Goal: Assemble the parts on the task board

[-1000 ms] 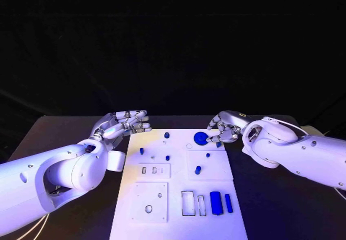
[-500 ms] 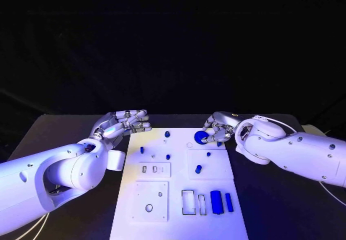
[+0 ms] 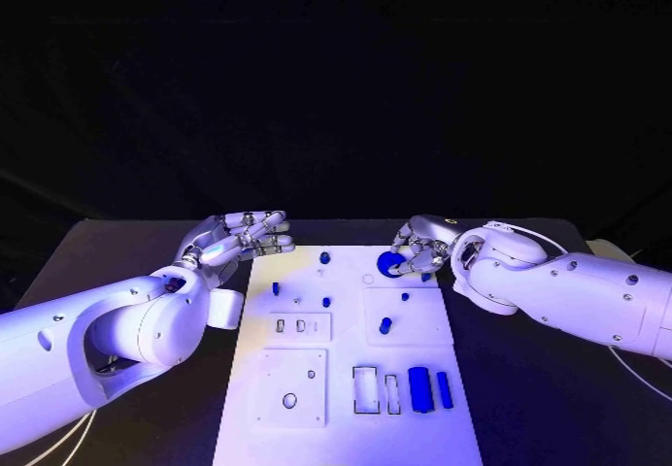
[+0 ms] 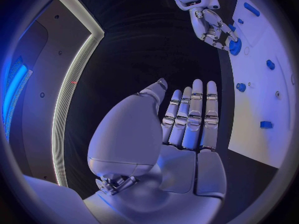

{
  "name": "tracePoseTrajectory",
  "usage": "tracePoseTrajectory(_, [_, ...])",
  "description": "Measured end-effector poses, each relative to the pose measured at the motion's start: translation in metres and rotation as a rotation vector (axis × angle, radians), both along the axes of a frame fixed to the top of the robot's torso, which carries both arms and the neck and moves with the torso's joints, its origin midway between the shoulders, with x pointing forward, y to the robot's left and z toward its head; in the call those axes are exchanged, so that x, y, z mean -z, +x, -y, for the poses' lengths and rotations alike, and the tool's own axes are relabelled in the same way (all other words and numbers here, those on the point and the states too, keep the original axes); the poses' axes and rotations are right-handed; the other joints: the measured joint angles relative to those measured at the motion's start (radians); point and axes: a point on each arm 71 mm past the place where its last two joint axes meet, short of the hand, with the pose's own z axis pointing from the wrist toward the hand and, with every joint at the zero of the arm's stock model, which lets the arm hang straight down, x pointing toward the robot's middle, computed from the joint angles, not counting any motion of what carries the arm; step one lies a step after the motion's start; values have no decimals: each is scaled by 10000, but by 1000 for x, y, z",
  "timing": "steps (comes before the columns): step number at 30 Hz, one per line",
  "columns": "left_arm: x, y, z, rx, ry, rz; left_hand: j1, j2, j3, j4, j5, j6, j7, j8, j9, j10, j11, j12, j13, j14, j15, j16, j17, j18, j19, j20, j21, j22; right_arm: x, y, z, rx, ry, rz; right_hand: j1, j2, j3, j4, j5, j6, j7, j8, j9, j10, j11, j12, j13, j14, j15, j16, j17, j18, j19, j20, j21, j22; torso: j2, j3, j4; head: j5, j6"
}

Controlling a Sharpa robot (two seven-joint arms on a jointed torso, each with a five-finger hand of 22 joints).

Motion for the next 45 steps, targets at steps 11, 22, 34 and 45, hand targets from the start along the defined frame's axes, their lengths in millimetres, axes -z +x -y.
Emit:
tracePoseTrajectory(11, [0,0,0,47,1,-51,0,0,0,0,0,0,0,0,0,0,0,0,0,0,0,0,-2,1,0,0,0,-9,0,0,-2,-136,-310,164,290,210,154,36,192,173,-85,269,52,395,-32,645,559,0,0,78,-1,1,139,-43,139,-2,0,7,-3,-35,-36])
tracePoseTrajectory(22, [1,0,1,95,-1,-94,0,0,0,0,0,0,0,0,0,0,0,0,0,0,0,-38,-3,1,0,0,-41,-8,-1,0,-5,-327,-693,403,544,228,453,-121,184,340,-123,250,66,516,-81,854,557,0,-1,98,-2,-120,221,-52,224,-3,6,13,-5,3,-79])
tracePoseTrajectory(34, [1,0,1,115,1,-118,0,0,28,-28,0,0,0,0,0,0,0,-40,0,-39,37,-37,6,0,0,0,-41,-21,-2,-8,-16,-733,-849,1013,808,330,1027,-275,6,562,-58,297,63,767,-193,1150,556,-37,-38,189,-3,-158,382,-142,427,-4,6,12,-6,36,-78])
tracePoseTrajectory(45, [1,1,1,144,-1,-143,0,0,28,-28,0,0,0,0,0,0,0,-43,0,-39,37,-38,4,0,0,0,-41,-30,-16,-28,-52,-1475,-337,2148,910,248,1189,-256,39,603,-27,296,64,803,-229,1191,554,2,-77,189,-4,-157,416,-177,513,3,-2,12,-6,100,58])
